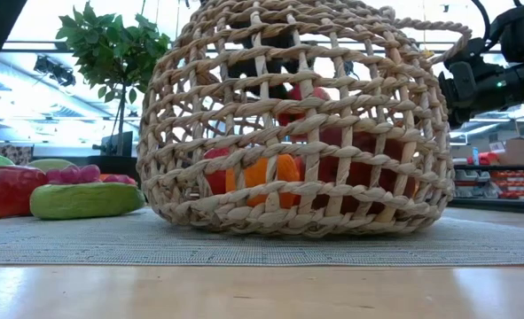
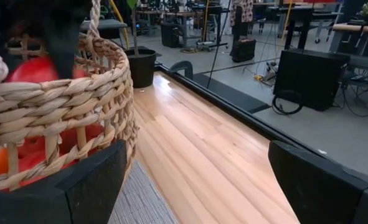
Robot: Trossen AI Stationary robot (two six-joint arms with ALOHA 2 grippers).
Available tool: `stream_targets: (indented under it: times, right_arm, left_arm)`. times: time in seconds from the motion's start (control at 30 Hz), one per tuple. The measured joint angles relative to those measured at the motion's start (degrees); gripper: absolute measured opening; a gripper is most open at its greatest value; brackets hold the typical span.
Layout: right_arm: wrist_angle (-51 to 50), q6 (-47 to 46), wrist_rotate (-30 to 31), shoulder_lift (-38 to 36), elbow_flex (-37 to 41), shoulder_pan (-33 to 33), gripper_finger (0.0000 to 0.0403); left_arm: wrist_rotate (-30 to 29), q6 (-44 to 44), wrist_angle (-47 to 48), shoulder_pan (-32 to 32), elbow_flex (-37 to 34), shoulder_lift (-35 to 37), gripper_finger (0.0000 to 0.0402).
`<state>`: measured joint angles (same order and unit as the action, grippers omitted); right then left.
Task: Build produce basket
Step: Put the red apple into the brown basket
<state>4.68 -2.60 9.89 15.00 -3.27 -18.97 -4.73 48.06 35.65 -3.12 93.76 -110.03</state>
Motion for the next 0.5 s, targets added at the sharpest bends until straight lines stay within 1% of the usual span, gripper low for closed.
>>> stream_targets:
  times: [0.1, 0.17, 0.27, 0.33, 0.37, 0.5]
  right_arm:
    - [-0.04, -0.15, -0.04, 0.00, 0.00, 0.00, 0.0394]
    - [-0.14, -0.22, -0.14, 0.01, 0.00, 0.01, 0.0394]
    - [-0.58, -0.86, -0.51, 0.01, 0.00, 0.01, 0.0394]
    - [-0.67, -1.56, -0.52, -0.01, 0.00, 0.01, 0.0394]
    - [-0.81, -1.70, -0.52, 0.00, 0.00, 0.01, 0.0394]
    - [-1.48, -2.31, -1.24, 0.25, 0.00, 0.01, 0.0394]
  left_arm:
    - [-0.03, 6.95, -0.42, 0.88, 0.00, -2.33, 0.0332]
    - [-0.38, 8.08, -2.04, 0.84, 0.00, -3.88, 0.0332]
    - [-2.77, 4.74, -7.27, 0.66, -0.02, -5.55, 0.0337]
    - [-5.54, 1.97, -9.83, 0.66, -0.07, -6.10, 0.0347]
    - [-6.03, 0.77, -12.05, 0.66, -0.02, -6.35, 0.0353]
    - [-6.19, -4.51, -12.57, 0.70, -0.02, -6.48, 0.0387]
